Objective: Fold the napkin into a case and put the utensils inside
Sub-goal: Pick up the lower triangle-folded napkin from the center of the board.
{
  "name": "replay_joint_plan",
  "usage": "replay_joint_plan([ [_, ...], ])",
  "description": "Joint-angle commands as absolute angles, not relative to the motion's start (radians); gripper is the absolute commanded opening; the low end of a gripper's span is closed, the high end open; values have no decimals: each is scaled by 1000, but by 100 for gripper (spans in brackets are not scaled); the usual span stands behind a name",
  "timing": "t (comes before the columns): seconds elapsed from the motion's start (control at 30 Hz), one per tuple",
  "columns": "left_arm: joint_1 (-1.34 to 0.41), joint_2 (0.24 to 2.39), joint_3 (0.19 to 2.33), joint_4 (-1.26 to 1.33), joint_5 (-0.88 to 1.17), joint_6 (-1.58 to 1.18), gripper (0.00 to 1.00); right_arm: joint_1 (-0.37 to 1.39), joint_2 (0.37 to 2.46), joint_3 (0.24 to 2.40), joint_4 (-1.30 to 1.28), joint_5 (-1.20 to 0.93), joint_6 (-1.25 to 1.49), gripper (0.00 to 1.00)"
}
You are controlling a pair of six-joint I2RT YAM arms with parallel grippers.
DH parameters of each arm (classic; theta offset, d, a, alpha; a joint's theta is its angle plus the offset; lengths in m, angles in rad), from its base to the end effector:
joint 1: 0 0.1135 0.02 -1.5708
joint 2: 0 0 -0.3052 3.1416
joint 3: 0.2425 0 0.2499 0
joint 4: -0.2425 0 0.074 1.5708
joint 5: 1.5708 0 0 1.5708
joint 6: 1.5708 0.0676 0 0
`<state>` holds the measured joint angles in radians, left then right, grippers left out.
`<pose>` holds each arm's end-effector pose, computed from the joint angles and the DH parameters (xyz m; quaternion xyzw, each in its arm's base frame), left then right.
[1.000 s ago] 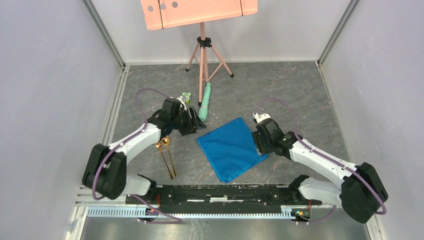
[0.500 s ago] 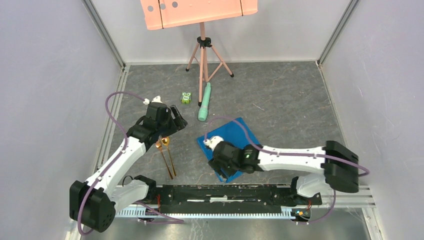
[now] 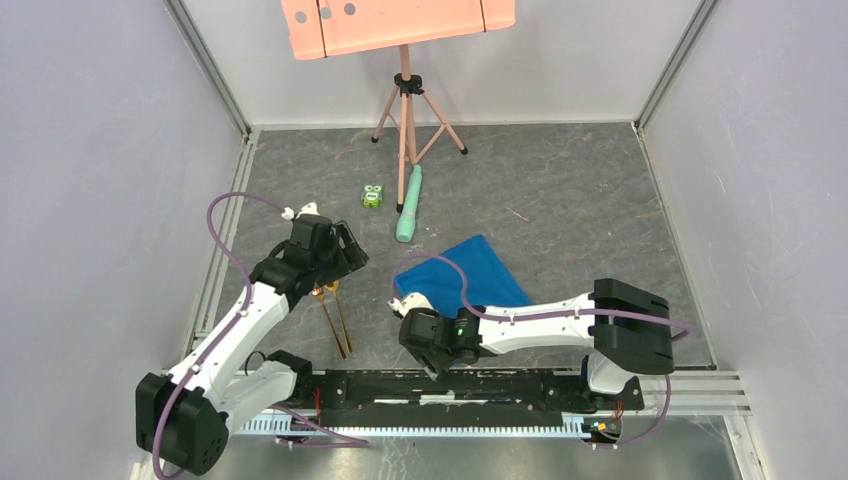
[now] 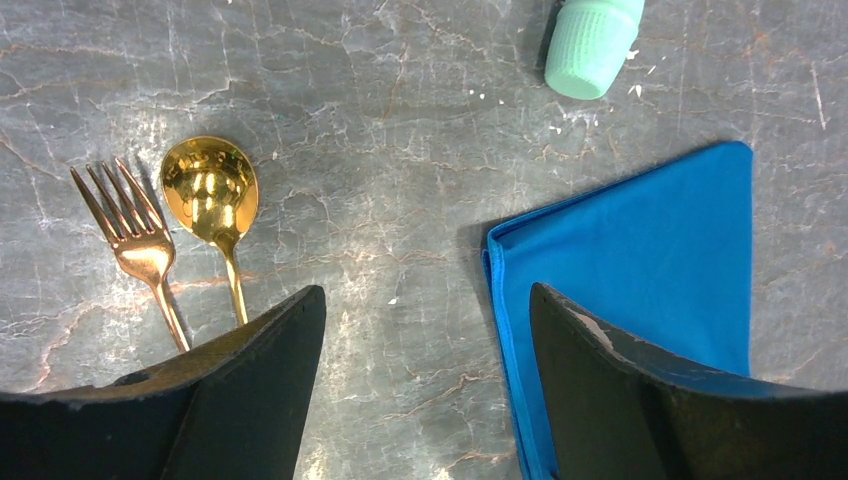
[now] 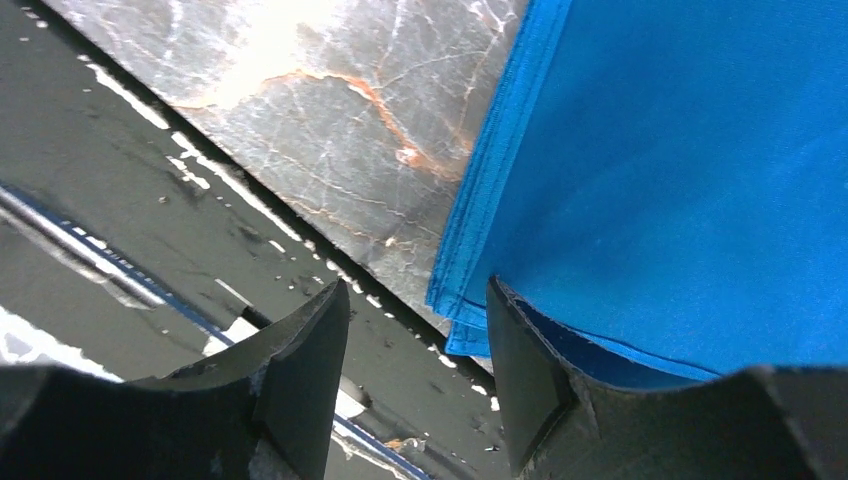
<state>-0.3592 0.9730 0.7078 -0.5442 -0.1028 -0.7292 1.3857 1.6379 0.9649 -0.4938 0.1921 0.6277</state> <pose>0.1855 -0.0622 0.2579 -0.1893 0.9078 -0.1513 0.3422 0.0721 0.3148 0.1847 -0.3429 0.9131 0.1185 0.1862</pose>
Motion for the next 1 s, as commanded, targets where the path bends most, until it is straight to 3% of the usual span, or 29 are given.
replay_joint_plan([
  [0.0,-354,959,692,-526,-92,-720,81,1391,1661,1013,-536,270,666,59],
  [0.5,-354,968,685,-500,-57,-704,81,1391,1710,969,-539,308,660,55],
  [0.83,-354,937,643,-466,-6,-686,92,1391,1722,933,-523,386,669,13],
  [0.97,-354,973,607,-407,126,-706,95,1387,1672,925,-473,388,645,0],
])
